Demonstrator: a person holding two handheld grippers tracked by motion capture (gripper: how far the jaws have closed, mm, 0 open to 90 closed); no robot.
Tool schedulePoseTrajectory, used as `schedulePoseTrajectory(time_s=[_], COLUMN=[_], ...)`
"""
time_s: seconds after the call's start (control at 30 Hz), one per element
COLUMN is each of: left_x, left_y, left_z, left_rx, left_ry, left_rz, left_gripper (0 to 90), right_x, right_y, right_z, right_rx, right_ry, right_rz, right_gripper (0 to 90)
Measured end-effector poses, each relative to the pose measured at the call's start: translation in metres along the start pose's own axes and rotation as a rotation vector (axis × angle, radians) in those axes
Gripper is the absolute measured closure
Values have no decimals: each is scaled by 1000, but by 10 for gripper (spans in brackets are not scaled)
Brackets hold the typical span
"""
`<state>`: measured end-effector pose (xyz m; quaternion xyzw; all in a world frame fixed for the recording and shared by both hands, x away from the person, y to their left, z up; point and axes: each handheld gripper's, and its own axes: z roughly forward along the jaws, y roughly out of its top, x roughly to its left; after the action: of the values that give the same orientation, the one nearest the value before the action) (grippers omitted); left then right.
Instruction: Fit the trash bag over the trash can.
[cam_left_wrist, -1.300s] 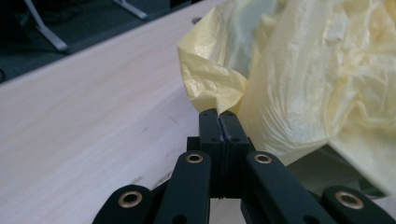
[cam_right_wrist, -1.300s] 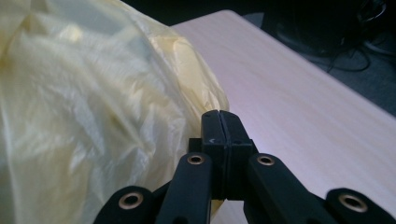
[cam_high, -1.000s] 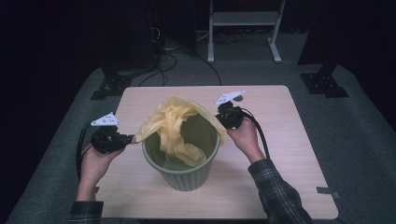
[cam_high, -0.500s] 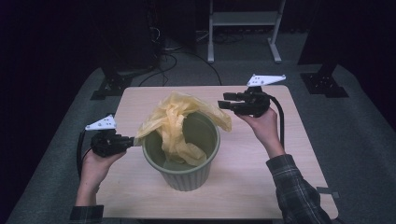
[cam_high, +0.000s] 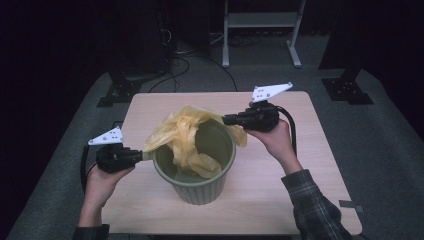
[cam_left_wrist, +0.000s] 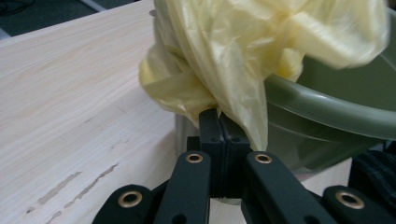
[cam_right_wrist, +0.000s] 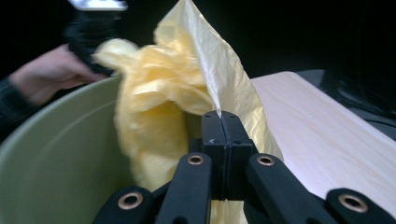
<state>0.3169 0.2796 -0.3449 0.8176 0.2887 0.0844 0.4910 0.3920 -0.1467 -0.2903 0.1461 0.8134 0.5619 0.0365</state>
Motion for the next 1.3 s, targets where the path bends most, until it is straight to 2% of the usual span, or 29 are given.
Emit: schedulePoseTrajectory(time_s=[0.17,0.33,0.4,0.57,0.73,0.8,0.87,0.97,1.1,1.2,1.23,1.3], left_x=[-9,-17,-22,-32,-32,-31,-31,-27,-27,-26,-25,-24], left_y=[-6,-10,-11,-10,-12,-11,-8,-4,3,3,2,-1], left_z=[1,4,7,14,17,20,24,33,47,55,57,57], left_rx=[-17,-31,-36,-50,-96,-112,-118,-126,-129,-107,-106,-90], left_ry=[-20,-38,-49,-72,-53,-36,-10,-6,-22,-31,-37,-23], left_rz=[8,16,21,30,-2,-3,0,-7,-1,4,0,-3], left_gripper=[897,897,897,897,899,899,898,898,898,898,899,899], right_x=[24,52,62,73,77,76,70,61,40,31,30,27], right_y=[-11,-33,-43,-59,-66,-66,-65,-63,-59,-61,-64,-71], right_z=[-20,-35,-37,-36,-37,-38,-38,-39,-39,-39,-36,-32], right_rx=[40,101,135,135,113,108,104,103,107,124,157,177], right_ry=[83,217,231,272,222,171,142,91,-31,-33,-42,-38], right_rz=[-28,-46,-55,-56,-74,-85,-82,-76,-68,-55,-53,-42], right_gripper=[898,898,898,900,900,900,900,900,900,900,900,900])
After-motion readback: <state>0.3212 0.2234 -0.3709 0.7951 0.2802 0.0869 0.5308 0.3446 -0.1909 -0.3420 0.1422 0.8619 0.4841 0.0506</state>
